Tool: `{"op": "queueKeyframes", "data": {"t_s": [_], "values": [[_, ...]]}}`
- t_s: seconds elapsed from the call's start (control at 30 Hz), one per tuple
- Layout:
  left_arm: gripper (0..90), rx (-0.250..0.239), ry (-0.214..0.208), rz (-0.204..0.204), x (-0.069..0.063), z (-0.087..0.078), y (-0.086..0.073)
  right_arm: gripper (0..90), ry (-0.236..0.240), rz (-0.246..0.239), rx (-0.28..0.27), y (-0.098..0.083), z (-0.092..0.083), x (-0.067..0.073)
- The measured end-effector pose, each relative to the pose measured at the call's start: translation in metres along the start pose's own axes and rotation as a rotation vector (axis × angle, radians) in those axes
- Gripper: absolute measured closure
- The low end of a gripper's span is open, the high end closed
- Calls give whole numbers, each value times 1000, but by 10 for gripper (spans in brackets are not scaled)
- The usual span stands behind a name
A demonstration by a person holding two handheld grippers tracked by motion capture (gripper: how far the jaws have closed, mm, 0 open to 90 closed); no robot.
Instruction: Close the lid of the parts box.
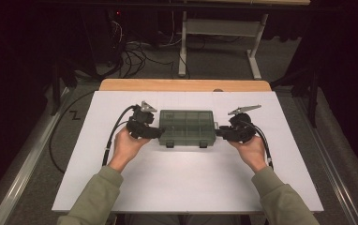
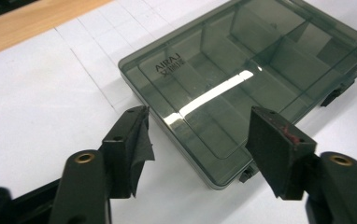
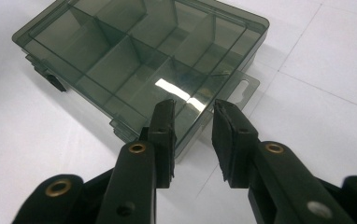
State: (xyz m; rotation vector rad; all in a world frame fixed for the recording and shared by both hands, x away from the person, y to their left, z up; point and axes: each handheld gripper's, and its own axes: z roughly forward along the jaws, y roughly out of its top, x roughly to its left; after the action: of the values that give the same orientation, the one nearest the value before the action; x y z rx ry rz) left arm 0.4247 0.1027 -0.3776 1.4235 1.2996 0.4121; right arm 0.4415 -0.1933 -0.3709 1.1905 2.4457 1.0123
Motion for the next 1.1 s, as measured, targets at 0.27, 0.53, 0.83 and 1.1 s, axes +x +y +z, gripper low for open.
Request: {"op": "queueKeyframes", "data": {"t_s": [0.27,0.53,0.83,1.1], "values": [[400,-48,-7,-5,4,-10,0,696,-3,3,-9,-3,-2,-1],[395,-85,-17,10,5,-23,-1,681,1,9,-24,-7,-8,-3],[385,-130,-45,10,4,-37,-1,647,11,9,-59,-11,-19,-3],[378,-160,-59,4,6,-47,-4,633,9,20,-88,-18,-28,-7]]}}
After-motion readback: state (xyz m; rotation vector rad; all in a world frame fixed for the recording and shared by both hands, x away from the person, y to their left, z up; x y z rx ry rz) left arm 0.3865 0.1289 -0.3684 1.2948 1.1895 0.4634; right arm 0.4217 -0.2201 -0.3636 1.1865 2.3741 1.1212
